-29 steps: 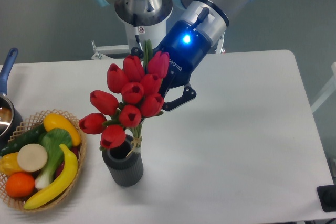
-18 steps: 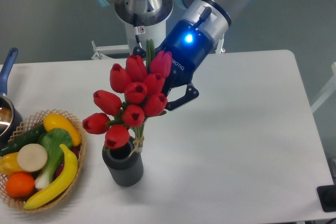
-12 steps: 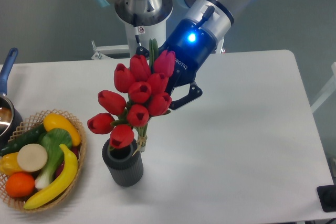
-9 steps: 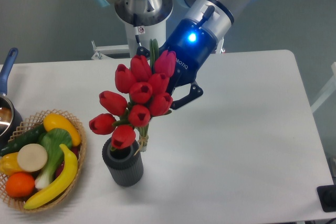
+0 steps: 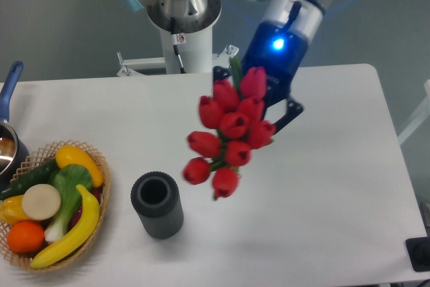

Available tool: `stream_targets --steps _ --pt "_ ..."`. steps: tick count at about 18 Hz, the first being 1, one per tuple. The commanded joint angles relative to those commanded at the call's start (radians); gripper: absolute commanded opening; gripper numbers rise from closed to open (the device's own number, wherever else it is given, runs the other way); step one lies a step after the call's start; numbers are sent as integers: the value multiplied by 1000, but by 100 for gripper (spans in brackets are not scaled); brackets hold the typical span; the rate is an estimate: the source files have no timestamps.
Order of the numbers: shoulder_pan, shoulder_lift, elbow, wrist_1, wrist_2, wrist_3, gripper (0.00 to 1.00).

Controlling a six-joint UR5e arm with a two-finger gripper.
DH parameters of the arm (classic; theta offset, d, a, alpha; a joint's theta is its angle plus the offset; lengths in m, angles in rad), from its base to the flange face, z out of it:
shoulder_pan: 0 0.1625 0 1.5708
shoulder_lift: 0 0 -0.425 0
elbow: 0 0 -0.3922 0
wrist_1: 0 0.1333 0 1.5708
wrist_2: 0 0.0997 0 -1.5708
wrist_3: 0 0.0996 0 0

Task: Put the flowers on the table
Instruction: 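Lift the tulips out of the vase and carry them away from it, then lower the held tulips toward the table surface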

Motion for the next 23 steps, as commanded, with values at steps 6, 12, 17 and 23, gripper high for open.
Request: stream_targets --steps 6,12,17,23 --pt "-8 32 -124 -12 292 129 40" --pt "-11 42 -161 -126 435 230 40" --pt "-21 45 -183 -221 547 244 40" --pt "-25 34 -196 -304 623 244 40"
